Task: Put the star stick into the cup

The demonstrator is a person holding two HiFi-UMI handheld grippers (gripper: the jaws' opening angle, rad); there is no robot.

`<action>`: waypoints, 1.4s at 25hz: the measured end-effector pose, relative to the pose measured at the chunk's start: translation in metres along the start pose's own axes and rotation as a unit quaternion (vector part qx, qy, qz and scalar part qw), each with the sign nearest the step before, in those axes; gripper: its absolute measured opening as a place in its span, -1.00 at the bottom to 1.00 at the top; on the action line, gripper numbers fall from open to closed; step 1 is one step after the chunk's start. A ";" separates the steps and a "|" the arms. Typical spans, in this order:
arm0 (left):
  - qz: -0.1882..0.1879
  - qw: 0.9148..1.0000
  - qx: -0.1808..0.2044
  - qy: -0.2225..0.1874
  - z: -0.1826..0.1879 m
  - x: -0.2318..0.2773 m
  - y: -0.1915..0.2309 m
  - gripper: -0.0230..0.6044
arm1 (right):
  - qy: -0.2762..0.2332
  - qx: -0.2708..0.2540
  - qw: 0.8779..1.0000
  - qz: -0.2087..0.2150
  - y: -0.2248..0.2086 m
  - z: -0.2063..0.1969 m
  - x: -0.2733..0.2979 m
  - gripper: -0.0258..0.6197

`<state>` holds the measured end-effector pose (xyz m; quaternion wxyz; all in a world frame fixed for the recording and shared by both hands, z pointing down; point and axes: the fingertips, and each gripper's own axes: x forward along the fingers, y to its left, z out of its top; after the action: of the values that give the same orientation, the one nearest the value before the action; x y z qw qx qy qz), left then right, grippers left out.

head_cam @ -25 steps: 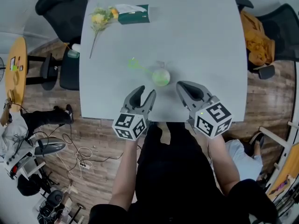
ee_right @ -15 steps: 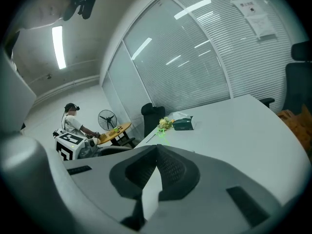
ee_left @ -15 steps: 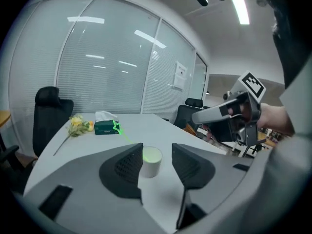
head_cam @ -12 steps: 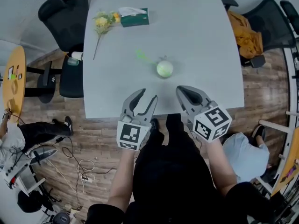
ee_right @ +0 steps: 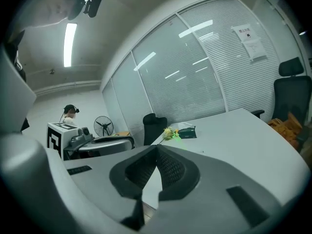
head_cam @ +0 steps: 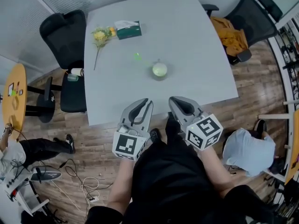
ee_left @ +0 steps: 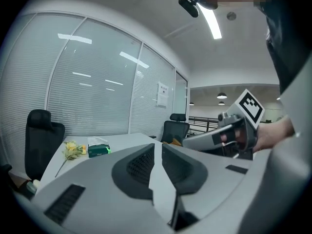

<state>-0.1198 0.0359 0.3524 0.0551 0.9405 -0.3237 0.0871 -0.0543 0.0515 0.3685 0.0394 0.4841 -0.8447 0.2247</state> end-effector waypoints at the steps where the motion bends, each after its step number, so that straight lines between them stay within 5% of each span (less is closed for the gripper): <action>1: -0.002 1.000 0.001 -0.002 0.002 -0.005 -0.003 -0.80 | -0.004 0.000 1.000 -0.003 0.004 -0.001 -0.003 -0.89; 13: -0.022 1.000 -0.007 0.017 -0.002 -0.042 -0.022 -0.93 | -0.052 -0.014 0.999 -0.003 0.042 -0.003 -0.033 -0.90; 35: -0.009 1.000 -0.025 0.001 0.003 -0.055 -0.030 -0.94 | -0.037 -0.044 0.998 0.011 0.060 -0.007 -0.046 -0.90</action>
<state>-0.1433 0.0920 0.3373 0.0802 0.9414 -0.3177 0.0797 -0.0814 0.1175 0.3409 0.0271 0.4809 -0.8598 0.1695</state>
